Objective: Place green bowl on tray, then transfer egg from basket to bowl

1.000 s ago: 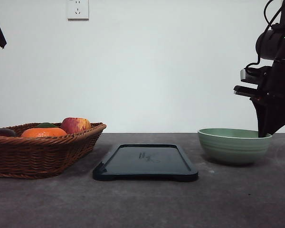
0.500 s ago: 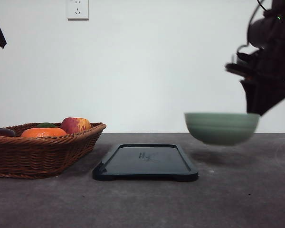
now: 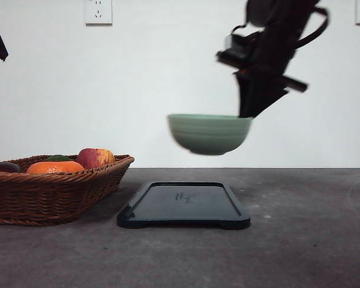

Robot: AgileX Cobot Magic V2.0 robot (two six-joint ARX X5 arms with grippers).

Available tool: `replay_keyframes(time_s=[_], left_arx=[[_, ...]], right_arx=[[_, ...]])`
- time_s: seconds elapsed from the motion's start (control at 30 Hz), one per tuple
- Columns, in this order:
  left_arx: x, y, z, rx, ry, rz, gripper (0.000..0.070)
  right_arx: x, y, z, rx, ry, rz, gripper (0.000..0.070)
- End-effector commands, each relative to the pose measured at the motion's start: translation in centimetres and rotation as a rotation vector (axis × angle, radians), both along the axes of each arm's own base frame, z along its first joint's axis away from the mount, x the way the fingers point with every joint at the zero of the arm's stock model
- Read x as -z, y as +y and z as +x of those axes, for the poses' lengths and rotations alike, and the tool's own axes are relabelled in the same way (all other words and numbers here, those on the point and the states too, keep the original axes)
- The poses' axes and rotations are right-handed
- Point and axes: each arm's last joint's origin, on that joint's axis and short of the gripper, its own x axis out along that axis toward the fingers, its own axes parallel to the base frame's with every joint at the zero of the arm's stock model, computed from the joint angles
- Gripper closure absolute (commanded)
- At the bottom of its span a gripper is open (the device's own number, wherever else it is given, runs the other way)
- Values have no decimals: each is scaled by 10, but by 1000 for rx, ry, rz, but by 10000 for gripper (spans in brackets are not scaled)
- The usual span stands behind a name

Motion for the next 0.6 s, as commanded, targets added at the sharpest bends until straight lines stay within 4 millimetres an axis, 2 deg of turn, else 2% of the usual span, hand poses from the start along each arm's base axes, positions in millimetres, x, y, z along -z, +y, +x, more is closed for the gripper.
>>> replay_keyframes(time_s=[0.0,0.23,0.4,0.57], left_arx=[[-7,-1,1,6,-23,-6,385],[-7,-1,1,6,-23,-6,385],[-7,-1,1,6,-22,-6,385],[-7,-1,1,6,-22,-6,385]], right_arx=[[7,13,9,-5,10,4,693],[35,40,25,-35,53,-9,693],[58,46,31,-33,94,-30,693],[71,46,34,-22,120,-65,693]])
